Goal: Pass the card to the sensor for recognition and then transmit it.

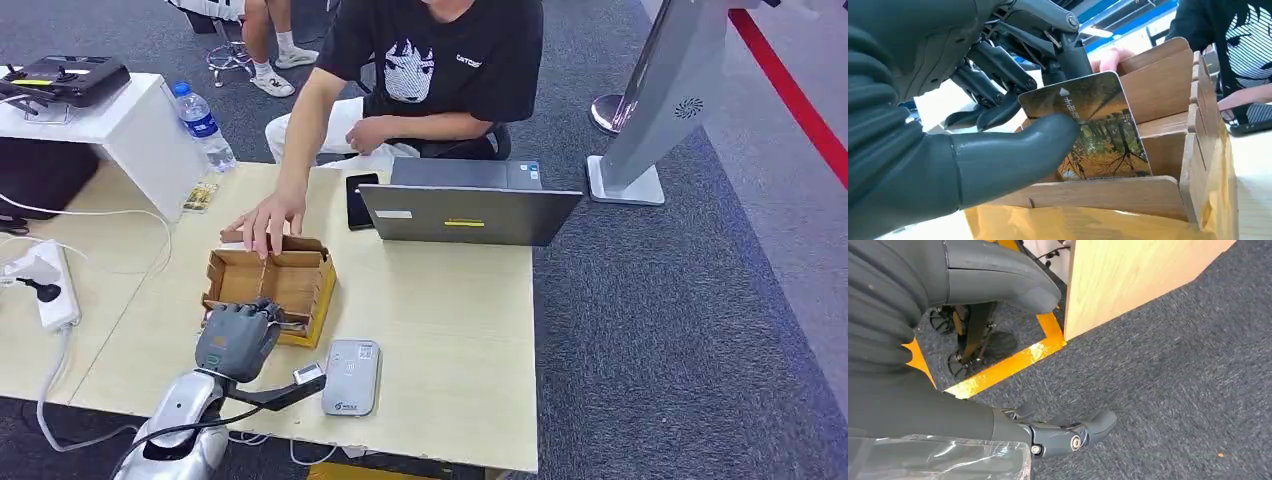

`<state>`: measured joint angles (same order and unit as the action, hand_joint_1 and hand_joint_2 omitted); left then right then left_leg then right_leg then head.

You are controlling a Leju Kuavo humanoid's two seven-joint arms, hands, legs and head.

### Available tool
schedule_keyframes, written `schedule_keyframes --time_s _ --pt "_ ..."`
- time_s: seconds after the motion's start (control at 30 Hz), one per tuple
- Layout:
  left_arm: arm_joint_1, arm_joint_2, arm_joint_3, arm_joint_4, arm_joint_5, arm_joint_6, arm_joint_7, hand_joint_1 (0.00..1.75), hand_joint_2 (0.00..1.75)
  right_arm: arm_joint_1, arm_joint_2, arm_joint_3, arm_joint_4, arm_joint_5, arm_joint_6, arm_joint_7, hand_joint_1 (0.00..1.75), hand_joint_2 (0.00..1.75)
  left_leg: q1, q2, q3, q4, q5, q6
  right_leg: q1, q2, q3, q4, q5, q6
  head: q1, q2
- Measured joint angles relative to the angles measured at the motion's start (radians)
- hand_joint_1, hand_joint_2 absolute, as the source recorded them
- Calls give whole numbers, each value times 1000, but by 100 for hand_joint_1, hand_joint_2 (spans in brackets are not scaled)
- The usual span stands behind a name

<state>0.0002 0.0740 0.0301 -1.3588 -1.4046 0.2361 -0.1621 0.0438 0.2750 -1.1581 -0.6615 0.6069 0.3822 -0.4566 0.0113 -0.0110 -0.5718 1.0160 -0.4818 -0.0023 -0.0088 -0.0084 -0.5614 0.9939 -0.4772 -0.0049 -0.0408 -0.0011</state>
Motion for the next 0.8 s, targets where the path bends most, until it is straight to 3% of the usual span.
schedule_keyframes --time_s 0.33,0.5,0.8 --pt "-122 19 0 -106 47 -67 30 175 175 -1 0 11 0 53 -28 6 0 175 0 0 -1 1 1 0 0 -1 -1 0 1 0 0 0" --pt "-249 38 0 -187 75 -159 72 175 175 -2 0 11 0 84 -31 6 0 175 0 0 -1 1 2 0 0 -1 0 1 1 -1 0 0" --pt "-278 42 0 -225 77 -157 76 175 175 -2 0 10 0 98 -31 2 0 175 0 0 -1 1 1 0 0 0 -1 0 1 -1 0 0"
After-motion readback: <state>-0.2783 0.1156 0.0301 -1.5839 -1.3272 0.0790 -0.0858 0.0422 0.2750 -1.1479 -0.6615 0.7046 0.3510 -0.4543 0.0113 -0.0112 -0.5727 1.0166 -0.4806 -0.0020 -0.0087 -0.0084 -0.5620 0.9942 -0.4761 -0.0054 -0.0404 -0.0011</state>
